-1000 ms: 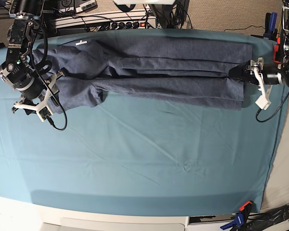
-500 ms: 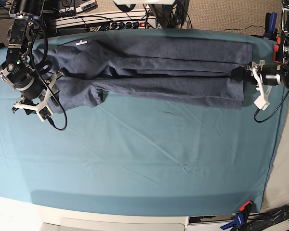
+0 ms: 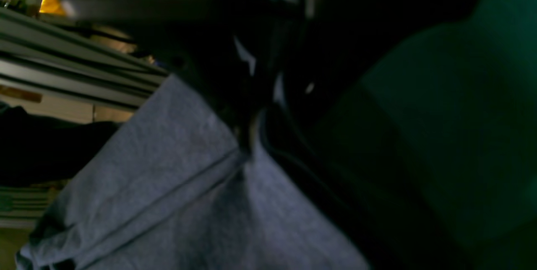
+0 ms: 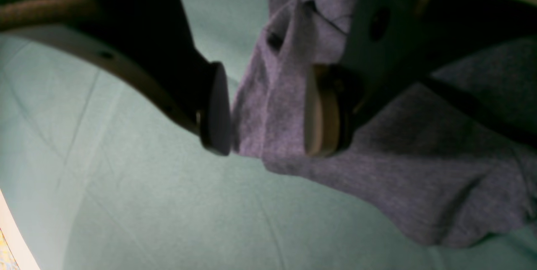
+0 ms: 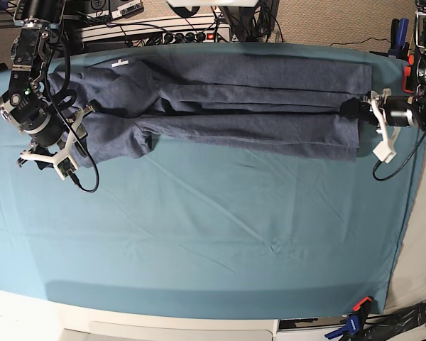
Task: Fold the T-shirt properly
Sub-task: 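Hold the strip end with the right gripper while the left gripper grips its end, then carry the strip end with the left gripper toward the right gripper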
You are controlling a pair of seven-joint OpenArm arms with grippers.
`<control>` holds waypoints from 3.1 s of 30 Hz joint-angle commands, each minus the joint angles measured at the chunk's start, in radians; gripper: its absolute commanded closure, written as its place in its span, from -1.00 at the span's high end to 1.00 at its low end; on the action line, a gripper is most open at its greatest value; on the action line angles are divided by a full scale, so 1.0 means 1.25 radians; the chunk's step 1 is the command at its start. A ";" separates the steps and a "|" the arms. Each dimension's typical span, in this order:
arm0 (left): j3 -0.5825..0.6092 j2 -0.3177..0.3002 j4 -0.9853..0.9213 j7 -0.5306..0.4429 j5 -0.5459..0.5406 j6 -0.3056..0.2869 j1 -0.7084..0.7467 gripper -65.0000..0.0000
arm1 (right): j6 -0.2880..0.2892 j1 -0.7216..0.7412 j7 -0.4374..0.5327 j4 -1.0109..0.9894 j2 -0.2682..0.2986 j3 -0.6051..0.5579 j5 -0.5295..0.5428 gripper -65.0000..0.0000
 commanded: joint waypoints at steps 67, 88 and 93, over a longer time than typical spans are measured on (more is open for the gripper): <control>0.241 0.347 0.344 -0.133 0.262 -0.001 -0.011 -1.00 | -0.023 0.009 0.006 0.015 0.018 0.007 0.005 -0.09; 0.273 0.410 0.344 -0.175 0.332 0.000 -0.007 -1.00 | -0.023 0.009 0.007 0.015 0.018 0.007 0.005 -0.09; 0.314 0.428 0.344 -0.182 0.343 -0.001 -0.007 -1.00 | -0.023 0.009 0.006 0.015 0.018 0.007 0.005 -0.09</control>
